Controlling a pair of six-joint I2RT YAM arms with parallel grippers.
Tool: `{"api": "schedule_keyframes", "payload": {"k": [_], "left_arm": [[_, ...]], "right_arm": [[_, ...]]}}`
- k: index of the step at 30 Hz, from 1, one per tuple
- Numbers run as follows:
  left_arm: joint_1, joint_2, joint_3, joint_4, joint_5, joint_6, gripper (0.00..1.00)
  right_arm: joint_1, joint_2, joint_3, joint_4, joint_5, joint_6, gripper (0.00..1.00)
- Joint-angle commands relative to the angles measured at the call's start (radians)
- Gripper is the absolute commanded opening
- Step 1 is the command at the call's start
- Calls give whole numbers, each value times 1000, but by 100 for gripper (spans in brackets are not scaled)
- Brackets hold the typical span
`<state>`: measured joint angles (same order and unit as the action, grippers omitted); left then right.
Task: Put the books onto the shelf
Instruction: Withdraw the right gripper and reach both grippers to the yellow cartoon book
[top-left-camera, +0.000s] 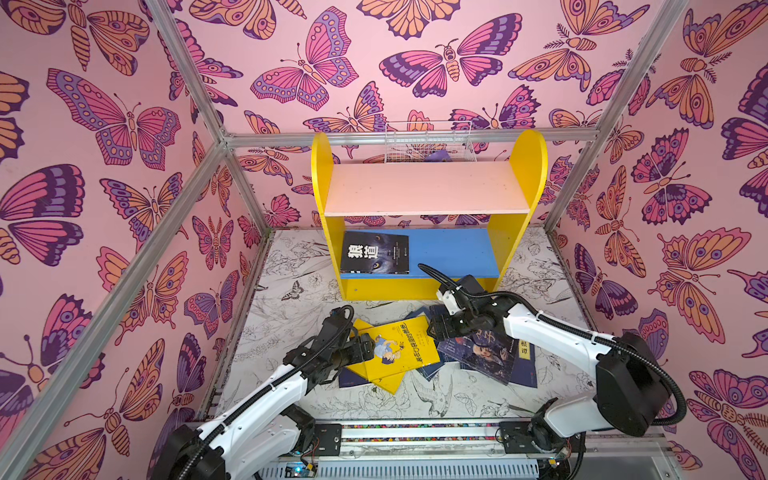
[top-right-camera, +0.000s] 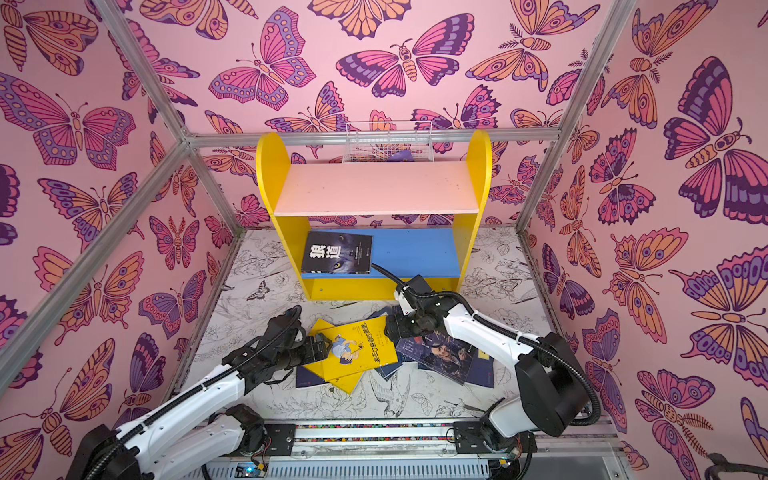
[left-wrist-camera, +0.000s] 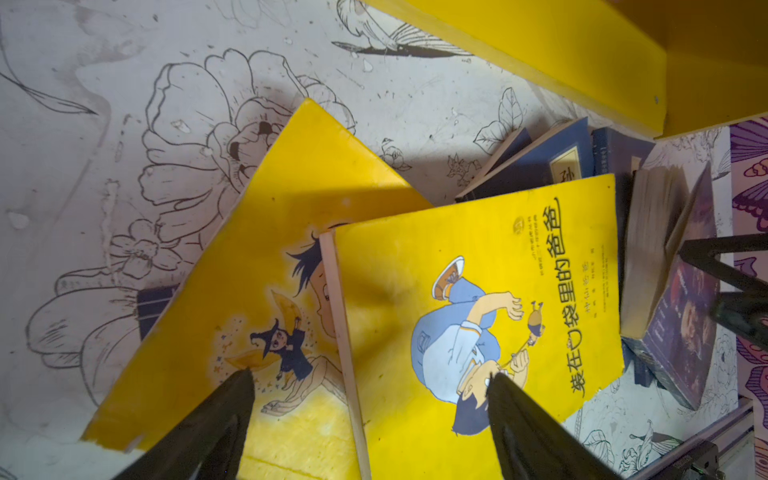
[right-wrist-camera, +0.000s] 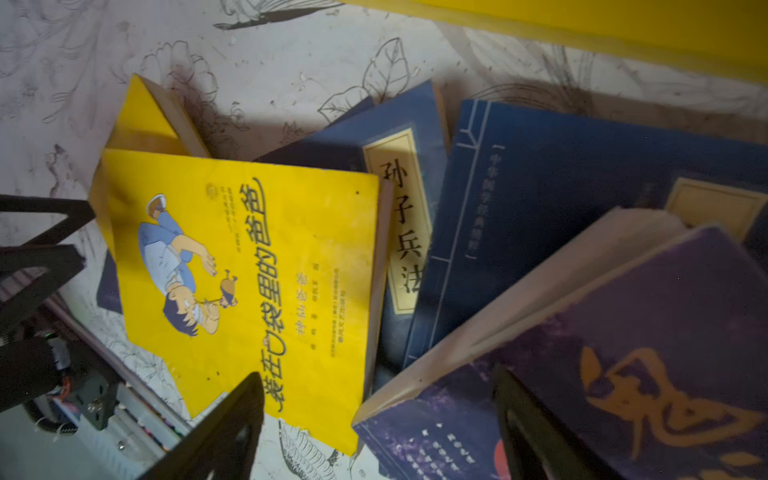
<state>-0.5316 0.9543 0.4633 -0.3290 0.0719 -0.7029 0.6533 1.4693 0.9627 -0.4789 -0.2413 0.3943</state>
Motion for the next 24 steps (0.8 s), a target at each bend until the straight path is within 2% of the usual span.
{"api": "schedule_keyframes", "payload": {"k": [1, 11, 17, 24], "left_arm": [[-8, 22, 15, 9, 27, 33, 89], [-20, 109, 26, 8, 40, 42, 81], [-24, 152, 26, 15, 28, 32, 76], [-27, 174, 24, 28, 24, 31, 58]], "right_arm": [[-2, 39, 27, -3, -105, -48, 84], [-3, 207, 79, -23, -224, -91, 79], [-2, 244, 109, 1, -295, -98, 74], [-2, 205, 147, 61, -398, -73, 64]]}}
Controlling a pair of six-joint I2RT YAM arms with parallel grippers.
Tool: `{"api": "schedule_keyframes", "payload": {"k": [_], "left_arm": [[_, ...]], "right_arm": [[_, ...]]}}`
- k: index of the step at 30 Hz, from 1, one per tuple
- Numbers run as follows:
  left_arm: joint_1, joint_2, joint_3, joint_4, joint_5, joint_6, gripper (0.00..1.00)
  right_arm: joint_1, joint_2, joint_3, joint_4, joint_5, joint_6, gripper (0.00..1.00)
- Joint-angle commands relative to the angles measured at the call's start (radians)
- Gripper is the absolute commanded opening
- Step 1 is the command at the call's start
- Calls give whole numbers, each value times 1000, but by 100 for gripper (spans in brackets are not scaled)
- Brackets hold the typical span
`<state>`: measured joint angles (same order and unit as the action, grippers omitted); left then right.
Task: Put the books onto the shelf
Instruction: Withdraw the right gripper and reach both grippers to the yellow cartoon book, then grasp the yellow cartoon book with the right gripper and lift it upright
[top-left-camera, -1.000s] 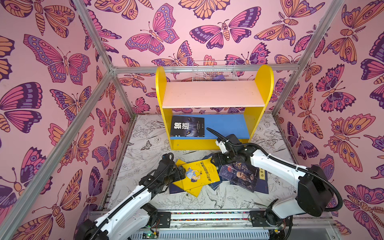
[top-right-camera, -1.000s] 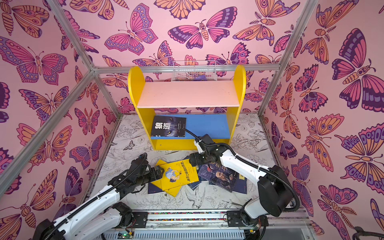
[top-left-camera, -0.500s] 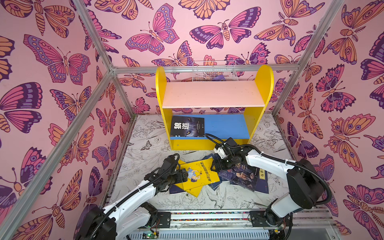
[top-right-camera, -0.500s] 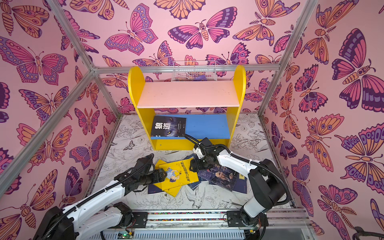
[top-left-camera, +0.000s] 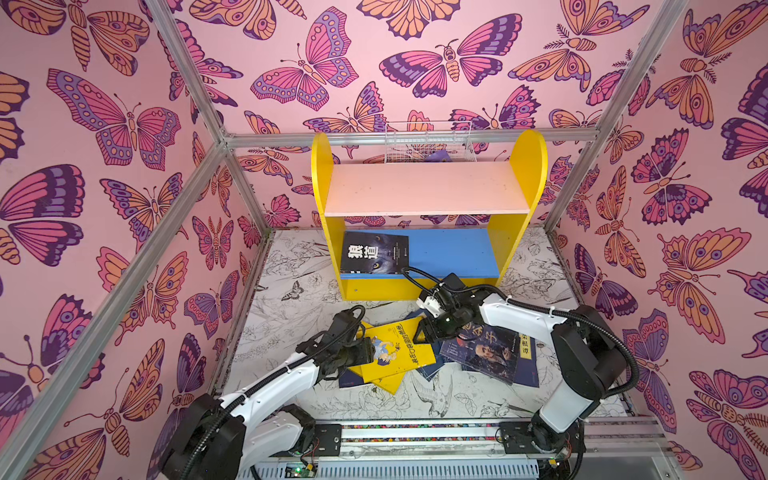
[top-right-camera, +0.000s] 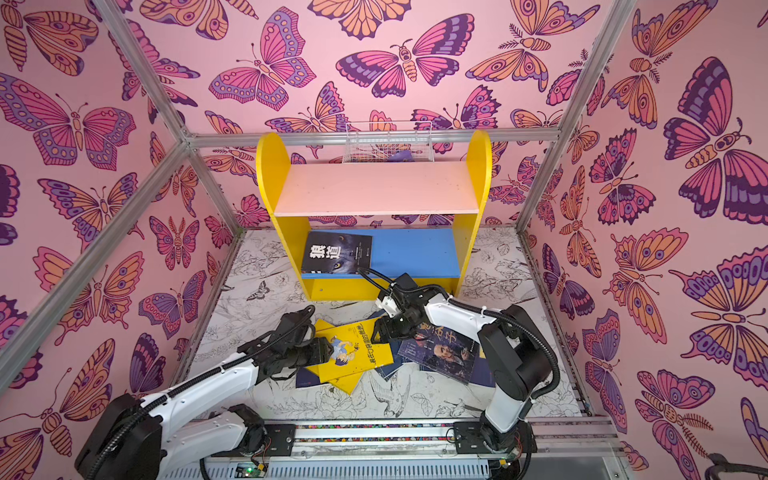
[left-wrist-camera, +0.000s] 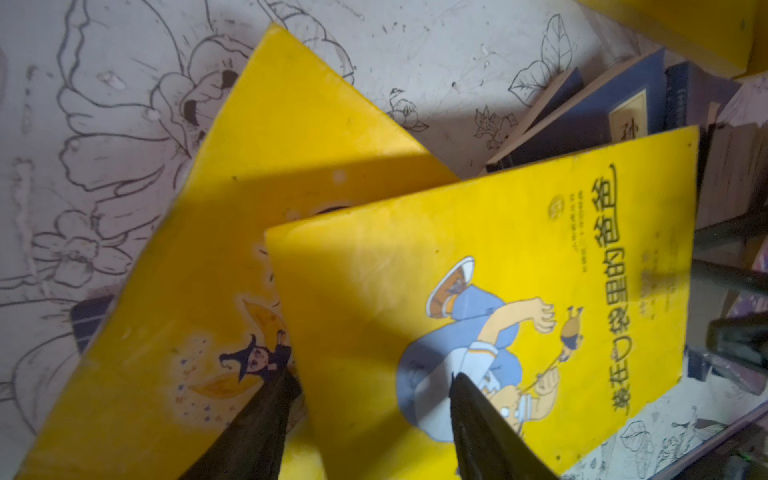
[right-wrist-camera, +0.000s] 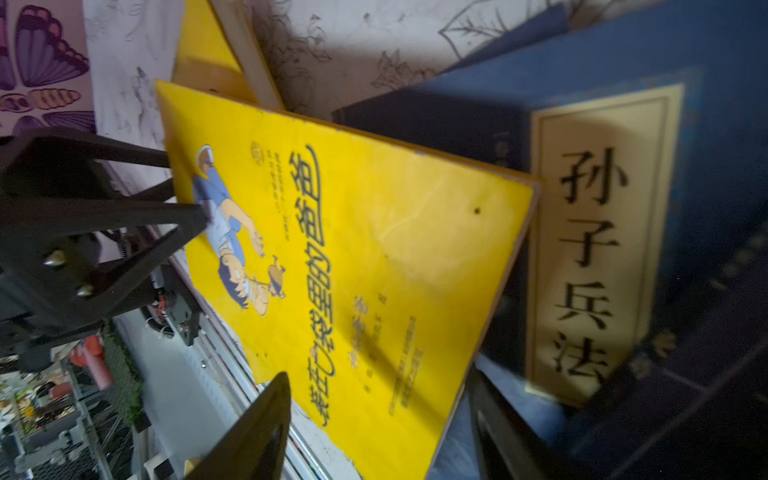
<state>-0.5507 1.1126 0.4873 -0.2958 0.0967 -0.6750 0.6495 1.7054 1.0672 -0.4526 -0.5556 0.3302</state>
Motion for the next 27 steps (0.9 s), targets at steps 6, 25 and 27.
{"api": "schedule_keyframes", "payload": {"k": [6, 25, 27], "left_arm": [[-9, 32, 1, 5, -3, 4, 45], [30, -314, -49, 15, -64, -96, 84], [60, -380, -69, 2, -48, -133, 89]], "right_arm": [[2, -75, 51, 116, -201, 42, 57], [-39, -173, -6, 327, -203, 161, 0], [-72, -194, -34, 416, -255, 220, 0]]}}
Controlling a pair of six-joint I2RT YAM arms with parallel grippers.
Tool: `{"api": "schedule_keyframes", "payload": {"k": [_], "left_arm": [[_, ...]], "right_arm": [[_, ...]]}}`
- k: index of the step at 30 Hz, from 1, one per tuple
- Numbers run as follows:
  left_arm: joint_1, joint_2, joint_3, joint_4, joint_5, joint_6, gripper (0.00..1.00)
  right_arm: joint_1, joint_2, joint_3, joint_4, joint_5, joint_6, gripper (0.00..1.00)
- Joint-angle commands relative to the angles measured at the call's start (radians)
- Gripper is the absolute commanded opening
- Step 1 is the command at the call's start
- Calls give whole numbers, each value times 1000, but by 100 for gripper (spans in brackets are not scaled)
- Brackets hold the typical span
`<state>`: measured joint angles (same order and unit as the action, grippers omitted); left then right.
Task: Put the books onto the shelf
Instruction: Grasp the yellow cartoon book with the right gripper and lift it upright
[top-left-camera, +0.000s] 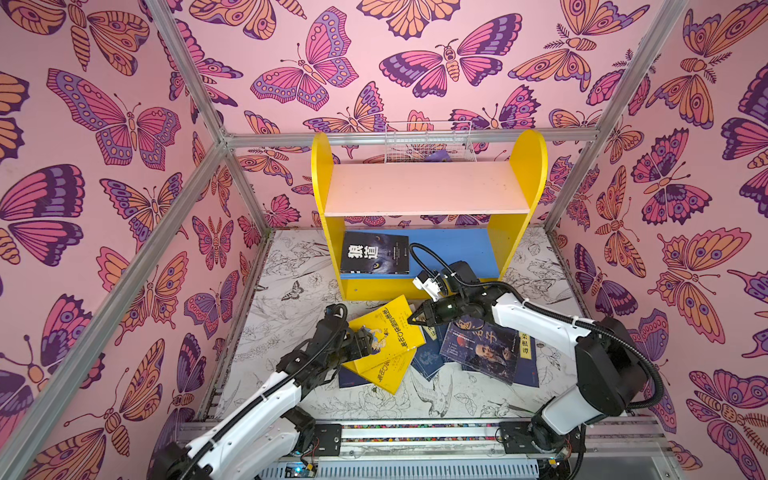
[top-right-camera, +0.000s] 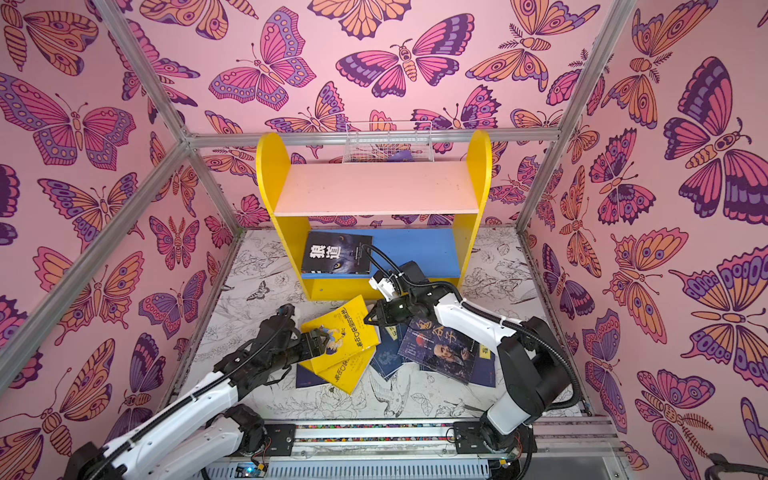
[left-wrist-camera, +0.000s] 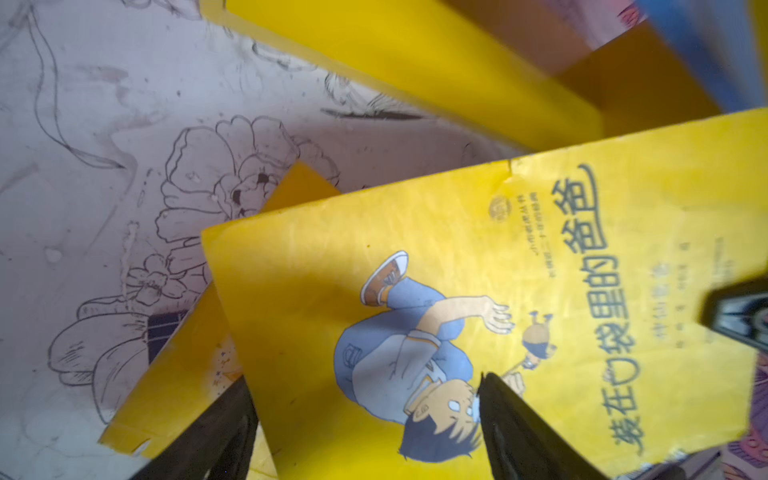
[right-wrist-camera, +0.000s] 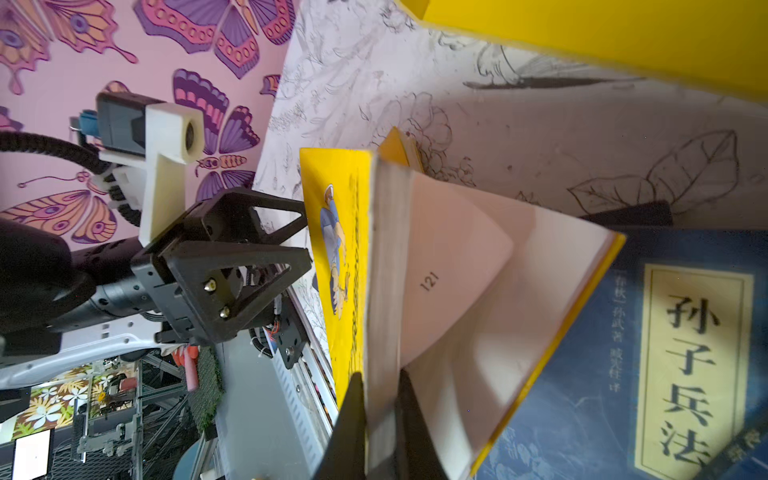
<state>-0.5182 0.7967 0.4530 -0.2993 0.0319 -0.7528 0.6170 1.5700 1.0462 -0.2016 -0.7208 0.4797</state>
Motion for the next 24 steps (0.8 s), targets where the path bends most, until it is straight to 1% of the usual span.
{"api": "schedule_keyframes", "payload": {"k": [1, 4, 6, 7, 10, 14, 19, 22, 24], "left_arm": [[50, -101, -48, 0, 31, -77, 90], [123, -204, -90, 1, 90, -146, 92], [168, -269, -114, 21, 136, -188, 93], [186, -299, -163, 39, 160, -207, 94], [218, -352, -209, 112, 237, -240, 95], [228, -354, -216, 184, 306, -237, 95], [228, -292, -210, 294, 371, -235, 94], [228, -277, -210, 370, 389, -238, 93], [228, -273, -209, 422, 399, -237, 91]], "right_arm": [[-56, -74, -37, 223, -114, 109, 0], [-99, -105, -81, 354, -172, 198, 0], [-119, -120, -92, 395, -201, 228, 0], [-126, -130, -101, 427, -216, 244, 0], [-135, -149, -114, 482, -239, 275, 0], [-140, -160, -121, 543, -258, 324, 0], [-140, -151, -132, 714, -298, 454, 0], [-140, -154, -132, 725, -308, 465, 0], [-139, -157, -140, 725, -310, 464, 0]]}}
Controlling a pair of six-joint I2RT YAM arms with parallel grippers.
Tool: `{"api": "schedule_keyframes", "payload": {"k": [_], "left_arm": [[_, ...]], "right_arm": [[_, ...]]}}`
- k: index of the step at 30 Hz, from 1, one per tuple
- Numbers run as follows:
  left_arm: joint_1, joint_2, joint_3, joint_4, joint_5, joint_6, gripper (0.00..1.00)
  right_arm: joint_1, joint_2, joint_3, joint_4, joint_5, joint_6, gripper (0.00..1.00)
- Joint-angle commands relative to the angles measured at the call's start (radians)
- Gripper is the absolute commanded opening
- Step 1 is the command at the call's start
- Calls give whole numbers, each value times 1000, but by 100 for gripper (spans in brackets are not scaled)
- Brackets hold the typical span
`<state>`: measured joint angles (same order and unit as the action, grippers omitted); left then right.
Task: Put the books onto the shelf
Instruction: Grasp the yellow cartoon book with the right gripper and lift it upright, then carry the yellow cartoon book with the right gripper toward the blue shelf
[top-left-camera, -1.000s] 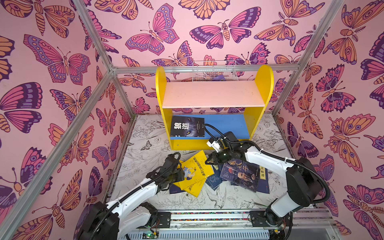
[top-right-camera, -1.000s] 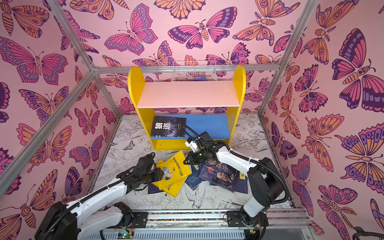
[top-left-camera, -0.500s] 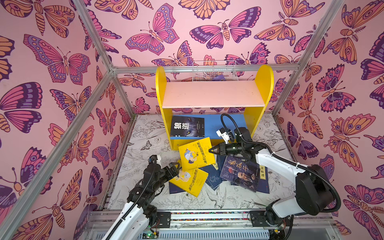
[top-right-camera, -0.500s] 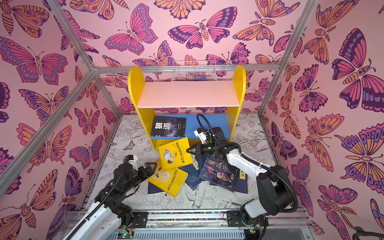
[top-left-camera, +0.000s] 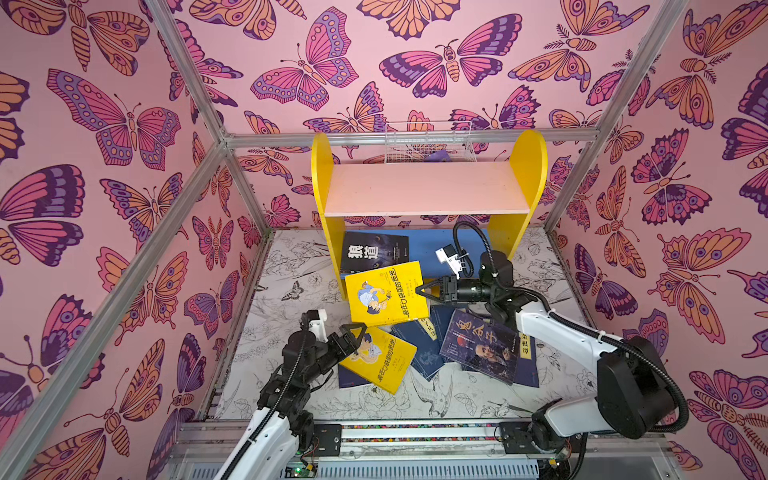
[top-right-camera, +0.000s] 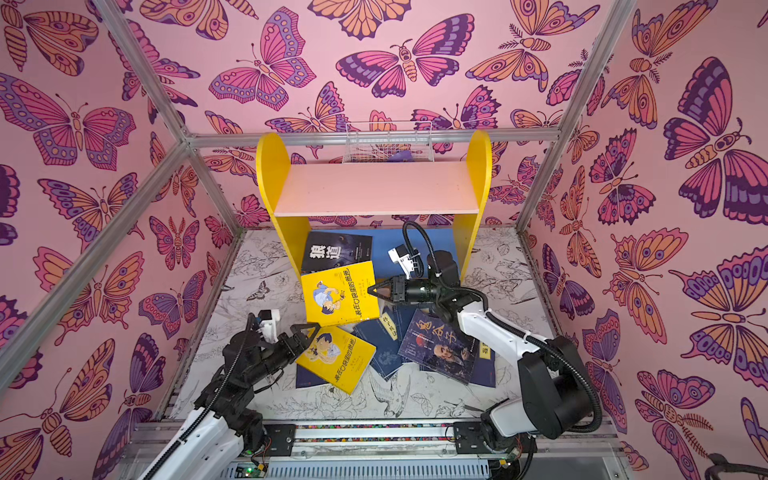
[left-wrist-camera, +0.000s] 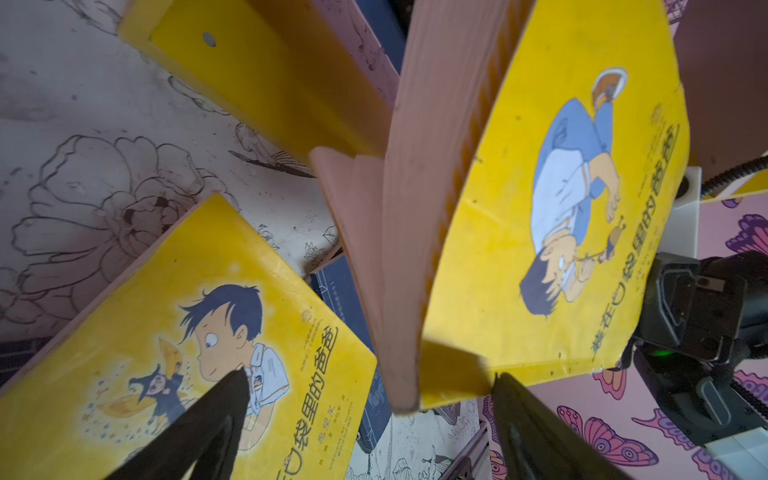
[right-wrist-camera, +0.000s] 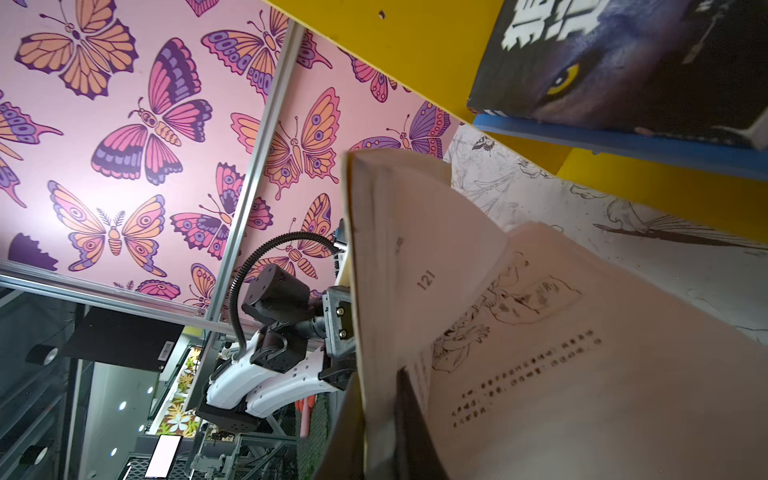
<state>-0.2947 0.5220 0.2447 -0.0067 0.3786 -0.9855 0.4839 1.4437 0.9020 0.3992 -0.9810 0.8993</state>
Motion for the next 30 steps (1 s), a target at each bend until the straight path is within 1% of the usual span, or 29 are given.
{"api": "schedule_keyframes", "payload": {"k": [1, 7, 9, 10, 12, 14, 16, 18, 19, 20, 21, 23, 25, 26, 28, 29, 30], "left_arm": [[5, 5, 0, 149, 60, -4, 90], [4, 59, 7, 252, 114, -6, 76], [4, 73, 13, 270, 126, -7, 69], [4, 77, 16, 277, 130, -7, 63], [5, 82, 19, 294, 141, -8, 46], [5, 84, 24, 294, 149, -7, 27], [5, 81, 29, 294, 157, -6, 12], [5, 76, 25, 294, 163, -8, 2], [5, 71, 24, 296, 165, -8, 0], [5, 64, 21, 295, 166, -10, 0], [5, 58, 18, 296, 164, -13, 0], [5, 35, 8, 314, 167, -16, 0], [5, 9, -2, 329, 163, -22, 0], [5, -6, -8, 340, 161, -25, 0], [5, -39, -20, 369, 156, -30, 0], [5, -57, -25, 389, 155, -30, 0], [5, -71, -28, 394, 154, -29, 0]], "right_arm": [[-4, -31, 0, 125, -54, 44, 0], [20, -29, -23, 132, -71, 45, 0], [26, -28, -26, 132, -69, 43, 0], [27, -26, -27, 129, -67, 41, 0], [27, -24, -27, 106, -60, 28, 0], [26, -22, -21, 59, -50, -5, 0], [27, -25, -15, -8, -30, -49, 0], [26, -29, -9, -87, 5, -103, 0], [25, -32, -6, -120, 22, -123, 2], [24, -36, -5, -154, 48, -141, 2], [25, -41, 0, -183, 69, -161, 4], [21, -54, 5, -255, 140, -195, 19], [18, -74, 6, -322, 217, -220, 47], [18, -86, 4, -346, 259, -232, 57], [12, -110, -6, -378, 320, -245, 66], [8, -121, -15, -382, 332, -246, 69], [5, -129, -22, -384, 332, -245, 71]]}}
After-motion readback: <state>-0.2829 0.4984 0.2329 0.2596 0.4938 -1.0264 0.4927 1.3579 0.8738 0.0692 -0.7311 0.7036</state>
